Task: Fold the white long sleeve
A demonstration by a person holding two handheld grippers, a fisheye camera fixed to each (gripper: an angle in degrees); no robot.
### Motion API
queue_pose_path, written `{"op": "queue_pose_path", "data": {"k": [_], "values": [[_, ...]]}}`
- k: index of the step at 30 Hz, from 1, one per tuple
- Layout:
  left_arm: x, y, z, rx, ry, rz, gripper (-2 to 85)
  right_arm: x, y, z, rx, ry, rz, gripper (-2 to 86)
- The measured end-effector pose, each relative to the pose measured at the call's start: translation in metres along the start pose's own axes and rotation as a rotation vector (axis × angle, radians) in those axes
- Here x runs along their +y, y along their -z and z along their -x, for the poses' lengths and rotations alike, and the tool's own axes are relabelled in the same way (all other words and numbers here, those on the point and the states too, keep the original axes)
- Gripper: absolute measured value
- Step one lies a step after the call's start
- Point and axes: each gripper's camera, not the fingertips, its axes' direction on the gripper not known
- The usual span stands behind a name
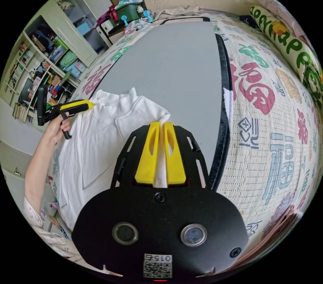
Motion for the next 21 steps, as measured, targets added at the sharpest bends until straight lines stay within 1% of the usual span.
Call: {"op": "queue_pose_path", "data": {"k": [2,4,6,8,9,12,14,15,17,18,20,21], "values": [[0.004,0.018,-0.012,-0.028,-0.003,-0.059,1.6,0.002,0.006,0.002,0.067,0.036,-0.053,1.4],[0.005,0.041,-0.016,-0.026,0.01,-0.118,1.2,0.003,0.014,-0.002,0.077,0.037,-0.093,0.9],[0.006,0.068,-0.021,-0.019,0.009,-0.18,1.1,0.004,0.025,-0.01,0.065,0.018,-0.143,0.6],[0.014,0.112,-0.038,0.013,-0.045,-0.301,0.9,0.009,0.045,-0.018,0.05,0.017,-0.216,0.5],[0.018,0.123,-0.044,0.029,-0.06,-0.329,0.9,0.012,0.051,-0.021,0.044,0.018,-0.232,0.4],[0.063,0.181,-0.077,0.113,-0.14,-0.397,0.8,0.049,0.081,-0.032,-0.07,0.052,-0.3,0.4],[0.137,0.23,-0.115,0.189,-0.241,-0.406,0.8,0.104,0.103,-0.04,-0.187,0.105,-0.308,0.3],[0.16,0.243,-0.126,0.203,-0.269,-0.405,0.8,0.122,0.108,-0.042,-0.214,0.121,-0.305,0.3],[0.264,0.286,-0.172,0.238,-0.369,-0.404,0.9,0.202,0.123,-0.046,-0.304,0.166,-0.314,0.4],[0.291,0.296,-0.182,0.247,-0.381,-0.406,0.9,0.224,0.125,-0.047,-0.326,0.175,-0.32,0.4],[0.395,0.316,-0.221,0.345,-0.36,-0.427,0.9,0.305,0.122,-0.05,-0.394,0.163,-0.307,0.4],[0.418,0.317,-0.233,0.367,-0.362,-0.414,0.9,0.324,0.118,-0.051,-0.395,0.147,-0.301,0.4]]}}
